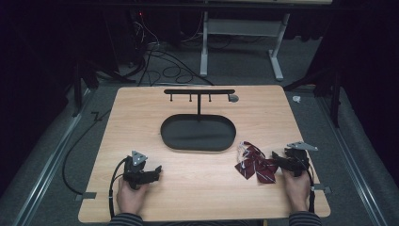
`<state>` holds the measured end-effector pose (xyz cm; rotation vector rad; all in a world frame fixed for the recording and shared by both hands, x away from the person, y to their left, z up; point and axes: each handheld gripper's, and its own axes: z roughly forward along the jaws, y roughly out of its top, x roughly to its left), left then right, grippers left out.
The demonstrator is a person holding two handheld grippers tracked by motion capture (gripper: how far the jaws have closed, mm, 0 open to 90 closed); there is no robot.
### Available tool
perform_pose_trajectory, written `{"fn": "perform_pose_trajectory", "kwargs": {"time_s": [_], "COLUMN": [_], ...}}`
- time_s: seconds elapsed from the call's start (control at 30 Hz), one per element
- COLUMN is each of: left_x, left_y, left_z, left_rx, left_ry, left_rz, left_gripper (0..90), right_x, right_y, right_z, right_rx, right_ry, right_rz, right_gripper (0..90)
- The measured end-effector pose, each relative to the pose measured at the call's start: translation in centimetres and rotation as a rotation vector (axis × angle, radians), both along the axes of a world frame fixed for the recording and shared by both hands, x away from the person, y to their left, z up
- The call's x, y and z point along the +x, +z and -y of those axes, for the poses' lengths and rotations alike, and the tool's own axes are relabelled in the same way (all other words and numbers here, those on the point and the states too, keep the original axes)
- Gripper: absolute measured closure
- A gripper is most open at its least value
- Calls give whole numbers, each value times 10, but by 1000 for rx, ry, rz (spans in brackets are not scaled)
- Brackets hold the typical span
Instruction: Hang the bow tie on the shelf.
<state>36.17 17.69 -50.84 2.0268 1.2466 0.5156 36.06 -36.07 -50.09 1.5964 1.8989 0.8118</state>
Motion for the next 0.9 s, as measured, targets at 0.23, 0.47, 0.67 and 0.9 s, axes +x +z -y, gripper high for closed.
{"fn": "perform_pose_trajectory", "kwargs": {"time_s": [0.23,0.47,0.67,0.9], "left_x": [0,0,0,0], "left_y": [0,0,0,0], "left_z": [0,0,0,0], "left_rx": [0,0,0,1], "left_ry": [0,0,0,-1], "left_rz": [0,0,0,0], "left_gripper": [170,170,170,170], "right_x": [0,0,0,0], "right_y": [0,0,0,0], "right_z": [0,0,0,1], "right_rx": [0,0,1,8], "right_ry": [0,0,-1,-6], "right_rz": [0,0,0,-2], "right_gripper": [430,431,436,444]}}
